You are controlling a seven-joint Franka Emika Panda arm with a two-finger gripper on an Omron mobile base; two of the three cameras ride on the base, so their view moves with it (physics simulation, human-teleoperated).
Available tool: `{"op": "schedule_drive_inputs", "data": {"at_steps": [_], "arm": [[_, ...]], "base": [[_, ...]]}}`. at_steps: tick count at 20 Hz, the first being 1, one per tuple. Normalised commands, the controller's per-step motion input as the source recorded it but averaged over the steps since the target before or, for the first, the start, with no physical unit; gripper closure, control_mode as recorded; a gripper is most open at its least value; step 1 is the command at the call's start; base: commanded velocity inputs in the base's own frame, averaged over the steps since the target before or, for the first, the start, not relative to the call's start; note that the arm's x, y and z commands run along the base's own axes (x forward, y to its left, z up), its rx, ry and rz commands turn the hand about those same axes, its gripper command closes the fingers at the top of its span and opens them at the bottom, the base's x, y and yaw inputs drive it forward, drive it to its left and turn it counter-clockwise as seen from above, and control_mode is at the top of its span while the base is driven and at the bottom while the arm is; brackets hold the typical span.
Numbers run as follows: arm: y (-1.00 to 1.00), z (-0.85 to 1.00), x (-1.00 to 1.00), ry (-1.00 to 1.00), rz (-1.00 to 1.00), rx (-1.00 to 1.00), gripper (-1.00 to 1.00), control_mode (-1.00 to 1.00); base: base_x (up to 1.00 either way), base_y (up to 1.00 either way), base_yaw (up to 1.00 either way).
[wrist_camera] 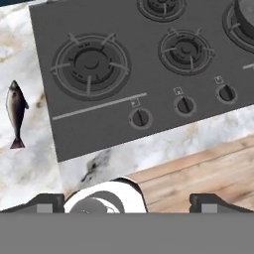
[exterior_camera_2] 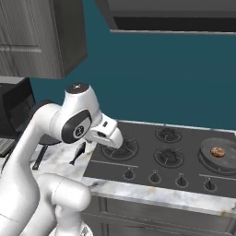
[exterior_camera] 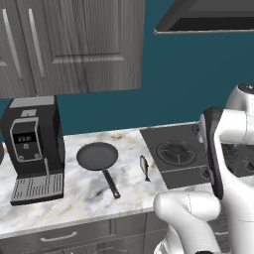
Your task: Place both pans onto different burners. Then place the mushroom and the fish on different pans.
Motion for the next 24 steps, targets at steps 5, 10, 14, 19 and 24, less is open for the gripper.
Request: {"op": "schedule_drive_inputs", "data": {"at_steps": [5, 10, 14, 19, 24], "arm": [[0.63, 0.03, -0.31, 0.00, 0.09, 0.00, -1.00, -1.00], [0.60, 0.00, -0.28, 0.00, 0.10, 0.00, -1.00, -1.00], [0.61, 0.00, -0.21, 0.00, 0.08, 0.00, -1.00, -1.00], [0.59, 0.06, -0.17, 0.00, 0.08, 0.02, -1.00, -1.00], [0.43, 0.01, -0.01, 0.00, 0.07, 0.03, -1.00, -1.00]], "base": [[0.00, 0.00, 0.00], [0.00, 0.00, 0.00], [0.00, 0.00, 0.00], [0.00, 0.00, 0.00], [0.00, 0.00, 0.00]]}}
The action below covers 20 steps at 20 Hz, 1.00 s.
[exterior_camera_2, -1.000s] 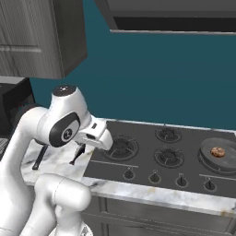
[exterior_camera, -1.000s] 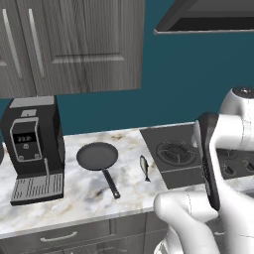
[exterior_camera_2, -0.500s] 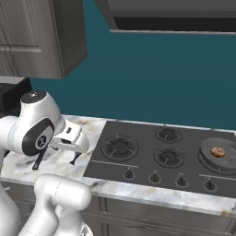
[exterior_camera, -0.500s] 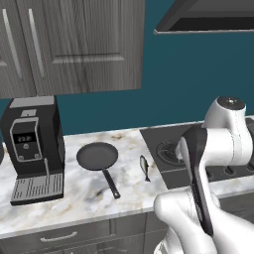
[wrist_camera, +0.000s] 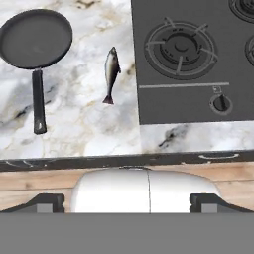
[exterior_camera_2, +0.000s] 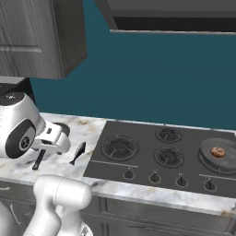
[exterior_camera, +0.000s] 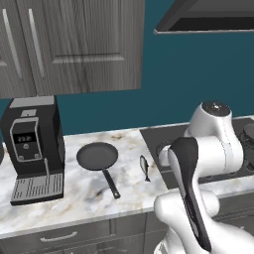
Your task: Place both pans onto different burners. Then place the mushroom and the fish on different pans.
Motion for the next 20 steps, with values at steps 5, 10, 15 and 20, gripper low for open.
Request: {"op": "schedule_drive_inputs", "data": {"at_steps": [5, 10, 15, 20], "arm": [[0.43, 0.00, 0.00, 0.00, 0.07, 0.01, -1.00, -1.00], [0.31, 0.00, 0.00, -0.02, 0.06, 0.00, -1.00, -1.00], [0.35, 0.00, 0.00, -0.02, 0.04, 0.00, -1.00, -1.00], [0.33, 0.00, 0.00, -0.04, 0.03, 0.02, -1.00, -1.00]], "base": [[0.00, 0.00, 0.00], [0.00, 0.00, 0.00], [0.00, 0.00, 0.00], [0.00, 0.00, 0.00]]}}
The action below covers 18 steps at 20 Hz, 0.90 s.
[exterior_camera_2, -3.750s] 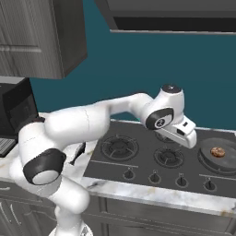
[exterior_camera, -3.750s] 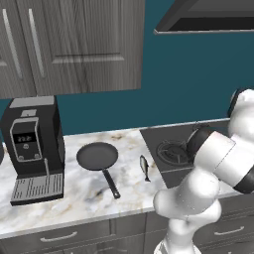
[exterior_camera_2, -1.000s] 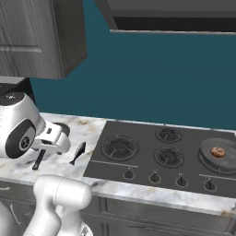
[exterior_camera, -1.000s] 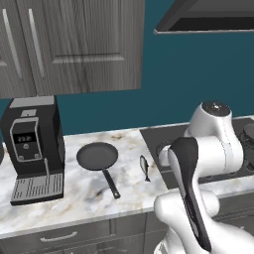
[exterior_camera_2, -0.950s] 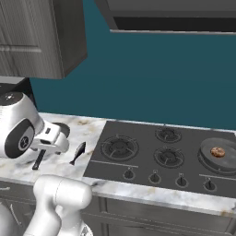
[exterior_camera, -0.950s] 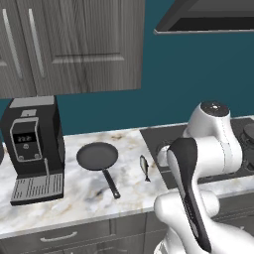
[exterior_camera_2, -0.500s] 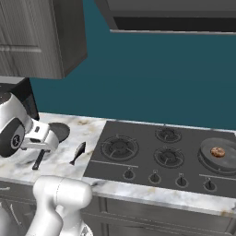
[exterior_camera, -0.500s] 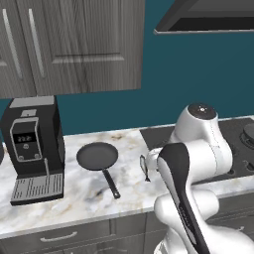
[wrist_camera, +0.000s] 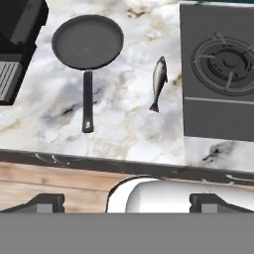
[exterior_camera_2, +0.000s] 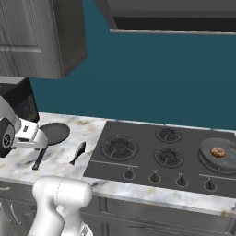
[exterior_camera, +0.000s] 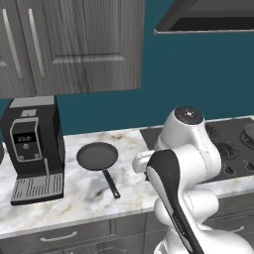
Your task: Place both pans onto different burners. Then place the mushroom and the fish on different pans.
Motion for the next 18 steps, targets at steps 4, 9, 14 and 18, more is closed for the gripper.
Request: {"op": "schedule_drive_inputs", "data": {"at_steps": [4, 9, 14, 18], "arm": [[0.27, 0.00, 0.03, -0.08, 0.00, 0.05, -1.00, -1.00], [0.13, 0.00, 0.00, -0.12, 0.00, 0.14, -1.00, -1.00], [0.09, 0.02, 0.06, -0.04, 0.00, 0.04, -1.00, -1.00], [0.17, 0.00, 0.00, 0.00, 0.00, 0.00, -1.00, -1.00]], "base": [[0.00, 0.00, 0.00], [0.00, 0.00, 0.00], [0.00, 0.00, 0.00], [0.00, 0.00, 0.00]]}}
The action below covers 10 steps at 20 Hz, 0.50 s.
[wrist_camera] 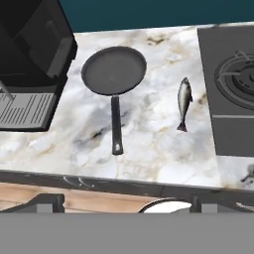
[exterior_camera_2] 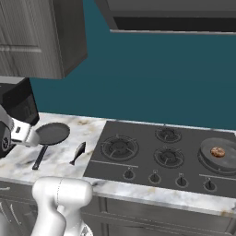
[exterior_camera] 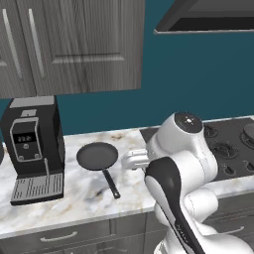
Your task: Place both pans onto different burners. Then place the mushroom and the fish on different pans.
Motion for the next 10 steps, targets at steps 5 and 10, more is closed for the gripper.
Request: {"op": "schedule_drive_inputs", "data": {"at_steps": [5, 10], "arm": [[0.16, -0.05, 0.00, -0.02, 0.00, 0.00, -1.00, -1.00], [0.02, -0.10, 0.00, -0.03, 0.00, 0.00, -1.00, -1.00]], "base": [[0.00, 0.00, 0.00], [0.00, 0.00, 0.00]]}}
